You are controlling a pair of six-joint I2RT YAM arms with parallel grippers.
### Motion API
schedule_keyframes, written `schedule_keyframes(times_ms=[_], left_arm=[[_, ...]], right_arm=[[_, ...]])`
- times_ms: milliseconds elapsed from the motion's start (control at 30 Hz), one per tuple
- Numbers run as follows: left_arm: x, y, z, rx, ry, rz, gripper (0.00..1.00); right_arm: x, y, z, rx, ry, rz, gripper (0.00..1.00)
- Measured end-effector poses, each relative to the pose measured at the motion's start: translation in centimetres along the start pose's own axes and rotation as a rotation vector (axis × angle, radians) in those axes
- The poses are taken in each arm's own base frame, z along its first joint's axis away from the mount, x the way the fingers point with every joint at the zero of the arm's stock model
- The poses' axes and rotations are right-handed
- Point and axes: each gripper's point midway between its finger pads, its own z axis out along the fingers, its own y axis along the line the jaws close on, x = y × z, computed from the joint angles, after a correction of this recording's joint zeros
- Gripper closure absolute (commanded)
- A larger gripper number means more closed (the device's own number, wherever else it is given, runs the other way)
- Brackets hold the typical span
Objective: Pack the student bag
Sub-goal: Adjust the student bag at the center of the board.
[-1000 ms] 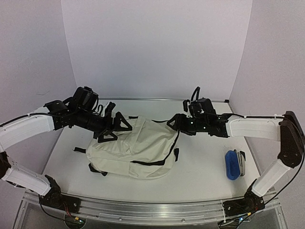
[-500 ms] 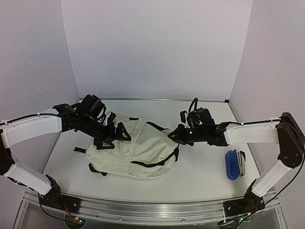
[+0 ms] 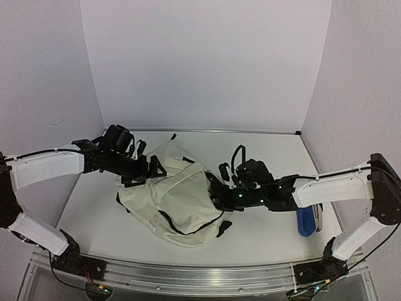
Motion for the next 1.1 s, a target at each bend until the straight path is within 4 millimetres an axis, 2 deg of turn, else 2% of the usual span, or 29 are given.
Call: schedule_keyframes(times_ms=[100,333,433,500,667,767,833,967,1100], left_arm=[[-2.1,0.2,1.3,0.019,-0.035,0.022,0.0],[-9.9,0.4,4.5,0.123,-0.121,0.04,0.0],[-12.5,0.2,5.0,0.153,-0.146,0.07,0.0],[-13.7,-0.3,4.8,0.16,-0.163,0.106,0.0],[-14.1,-0.8,3.6,0.144,-0.181,0.161,0.0],[-13.6,-1.0,1.8,0.131,-0.207,0.177,0.0],[-12.8,-1.2,0.1,0.131,-0.224,0.181,0.0],[-11.2,-1.5,-2.8,0.148,-0.255,0.162,0.0],[-8.9,-0.7,-3.4,0.157,-0.233,0.093,0.0]], right_arm=[[0.2,1.9,0.0,-0.026,-0.006,-0.026,0.93],[1.3,6.4,-0.2,-0.098,0.002,-0.078,0.58],[2.0,7.0,-0.3,-0.1,0.009,-0.081,0.46],[2.0,6.5,-0.7,-0.062,-0.004,-0.074,0.41],[-0.6,5.5,-3.6,0.025,-0.116,-0.065,0.37],[-2.5,5.0,-5.3,0.05,-0.183,-0.053,0.38],[-3.6,4.2,-5.8,0.074,-0.213,-0.043,0.41],[-5.0,1.8,-5.7,0.146,-0.236,-0.033,0.56],[-4.6,0.5,-3.6,0.195,-0.193,-0.045,0.62]])
